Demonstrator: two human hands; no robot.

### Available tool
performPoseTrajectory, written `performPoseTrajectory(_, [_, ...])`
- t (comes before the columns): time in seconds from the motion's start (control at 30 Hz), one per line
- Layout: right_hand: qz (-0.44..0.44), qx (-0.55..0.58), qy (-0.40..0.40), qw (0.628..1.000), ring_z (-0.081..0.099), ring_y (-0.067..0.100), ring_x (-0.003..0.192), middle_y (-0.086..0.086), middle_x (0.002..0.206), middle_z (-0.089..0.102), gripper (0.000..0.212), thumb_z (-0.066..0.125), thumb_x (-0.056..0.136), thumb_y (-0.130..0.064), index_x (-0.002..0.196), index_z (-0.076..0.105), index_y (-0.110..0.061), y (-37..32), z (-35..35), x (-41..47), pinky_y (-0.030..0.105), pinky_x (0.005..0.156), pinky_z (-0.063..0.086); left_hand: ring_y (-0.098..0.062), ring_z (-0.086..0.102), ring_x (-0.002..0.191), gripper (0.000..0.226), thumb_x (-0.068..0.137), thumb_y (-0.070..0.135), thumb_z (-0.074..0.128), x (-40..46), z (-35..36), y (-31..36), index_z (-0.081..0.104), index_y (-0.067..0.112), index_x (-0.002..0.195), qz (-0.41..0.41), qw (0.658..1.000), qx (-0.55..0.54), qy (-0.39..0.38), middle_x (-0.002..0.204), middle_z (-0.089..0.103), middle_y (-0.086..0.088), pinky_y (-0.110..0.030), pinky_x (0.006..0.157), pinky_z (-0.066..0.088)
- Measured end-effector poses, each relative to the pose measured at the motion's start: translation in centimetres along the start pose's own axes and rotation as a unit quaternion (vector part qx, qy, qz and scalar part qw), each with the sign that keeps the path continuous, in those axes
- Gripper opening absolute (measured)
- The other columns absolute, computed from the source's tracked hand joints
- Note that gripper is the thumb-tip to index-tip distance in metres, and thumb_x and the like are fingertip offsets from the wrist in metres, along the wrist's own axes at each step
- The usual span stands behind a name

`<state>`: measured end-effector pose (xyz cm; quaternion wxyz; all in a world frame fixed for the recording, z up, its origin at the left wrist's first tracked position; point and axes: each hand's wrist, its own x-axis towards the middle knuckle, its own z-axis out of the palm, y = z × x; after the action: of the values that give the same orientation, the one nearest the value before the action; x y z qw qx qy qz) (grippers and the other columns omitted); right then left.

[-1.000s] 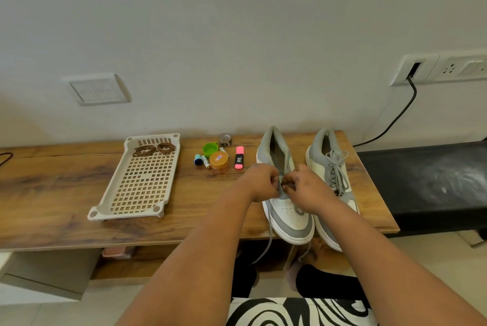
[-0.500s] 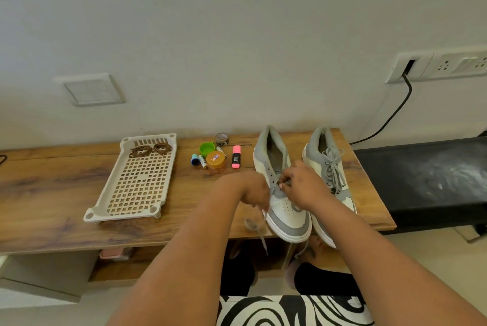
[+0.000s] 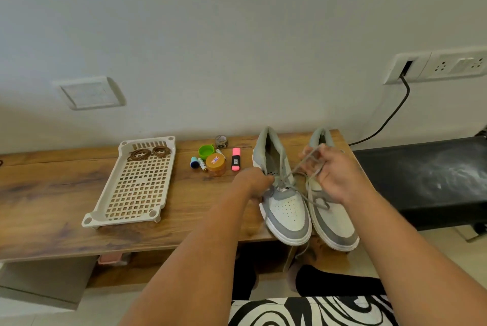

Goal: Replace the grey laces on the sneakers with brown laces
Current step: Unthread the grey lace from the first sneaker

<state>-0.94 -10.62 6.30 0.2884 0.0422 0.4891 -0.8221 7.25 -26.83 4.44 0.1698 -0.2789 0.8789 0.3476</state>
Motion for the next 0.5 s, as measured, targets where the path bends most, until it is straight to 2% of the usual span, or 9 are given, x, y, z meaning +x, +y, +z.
performPoseTrajectory(0.03, [0.014,0.121,-0.004,0.993,0.066,0.011,0.063,0.003,0.077,0.064,0.020,0.040,0.105,-0.018,0.098,0.057,-0.009,-1.1,-0.4,-0.1,0.033,0.078,0.057,-0.027,0.070,0.088,0.036,0.104,0.032,0.040,0.0,-0.1,-0.1,0.059,0.002,0.114,0.009,1.000,0.007,-0.008,0.107,0.071,-0.017,-0.031,0.063,0.051])
performPoseTrajectory(0.07, [0.021,0.161,-0.001,0.987,0.060,0.008,0.056,0.001,0.071,0.061,0.021,0.041,0.104,-0.019,0.095,0.057,-0.010,-1.8,-0.8,-0.2,0.029,0.070,0.057,-0.027,0.069,0.088,0.035,0.105,0.031,0.039,0.2,-0.2,-0.2,0.058,0.003,0.112,0.020,0.999,0.022,-0.015,0.107,0.071,-0.017,-0.033,0.067,0.052])
performPoseTrajectory(0.1, [0.022,0.121,0.010,0.992,0.053,0.006,0.050,0.000,0.067,0.057,0.020,0.043,0.104,-0.019,0.092,0.057,-0.012,-2.1,-1.0,-0.3,0.025,0.060,0.055,-0.027,0.069,0.089,0.034,0.106,0.031,0.037,0.2,-0.2,-0.4,0.058,0.003,0.109,0.029,0.999,0.042,-0.017,0.105,0.071,-0.017,-0.034,0.071,0.052])
performPoseTrajectory(0.17, [-0.019,-0.184,0.021,0.983,0.045,0.006,0.051,0.000,0.075,0.054,0.010,0.049,0.102,-0.020,0.096,0.057,-0.017,-1.4,-1.2,-0.4,0.023,0.052,0.045,-0.027,0.069,0.089,0.037,0.105,0.034,0.037,0.4,-0.1,-0.5,0.059,0.005,0.100,0.035,0.998,0.041,-0.008,0.099,0.072,-0.015,-0.033,0.074,0.050])
performPoseTrajectory(0.23, [-0.110,-0.524,-0.018,0.844,0.051,0.007,0.074,-0.004,0.092,0.056,0.007,0.060,0.096,-0.029,0.103,0.060,-0.027,0.3,-1.1,-0.4,0.028,0.067,0.044,-0.027,0.069,0.089,0.041,0.105,0.035,0.038,0.3,0.0,-0.4,0.062,0.002,0.104,0.034,0.999,0.033,-0.004,0.098,0.072,-0.014,-0.036,0.080,0.053])
performPoseTrajectory(0.27, [-0.146,-0.610,-0.061,0.776,0.053,0.007,0.085,-0.007,0.098,0.056,0.012,0.065,0.092,-0.034,0.104,0.063,-0.031,1.2,-1.0,-0.3,0.028,0.073,0.043,-0.028,0.070,0.089,0.042,0.105,0.034,0.037,0.3,0.0,-0.3,0.061,0.000,0.108,0.035,0.999,0.037,-0.006,0.099,0.072,-0.015,-0.038,0.085,0.054])
performPoseTrajectory(0.4, [-0.184,-0.761,-0.136,0.607,0.050,0.011,0.090,-0.007,0.101,0.043,0.023,0.062,0.093,-0.040,0.113,0.068,-0.029,4.0,0.4,-0.1,0.025,0.070,0.035,-0.023,0.070,0.085,0.039,0.104,0.036,0.043,0.4,-0.2,-0.5,0.064,0.003,0.099,0.056,0.998,0.016,-0.005,0.097,0.074,-0.013,-0.037,0.087,0.054])
performPoseTrajectory(0.43, [-0.185,-0.774,-0.132,0.591,0.049,0.011,0.088,-0.006,0.102,0.040,0.025,0.061,0.095,-0.037,0.116,0.067,-0.026,4.5,0.6,0.2,0.025,0.071,0.035,-0.021,0.068,0.083,0.037,0.101,0.036,0.050,0.5,-0.3,-0.7,0.066,0.004,0.094,0.067,0.998,0.001,0.006,0.094,0.075,-0.011,-0.037,0.085,0.054])
performPoseTrajectory(0.5, [-0.167,-0.761,-0.122,0.615,0.049,0.013,0.088,-0.003,0.104,0.040,0.024,0.063,0.094,-0.034,0.113,0.069,-0.020,4.7,0.6,0.6,0.026,0.075,0.038,-0.017,0.062,0.079,0.028,0.091,0.035,0.067,0.5,-0.5,-1.2,0.069,0.007,0.088,0.089,0.996,-0.011,0.017,0.089,0.072,-0.006,-0.035,0.079,0.052])
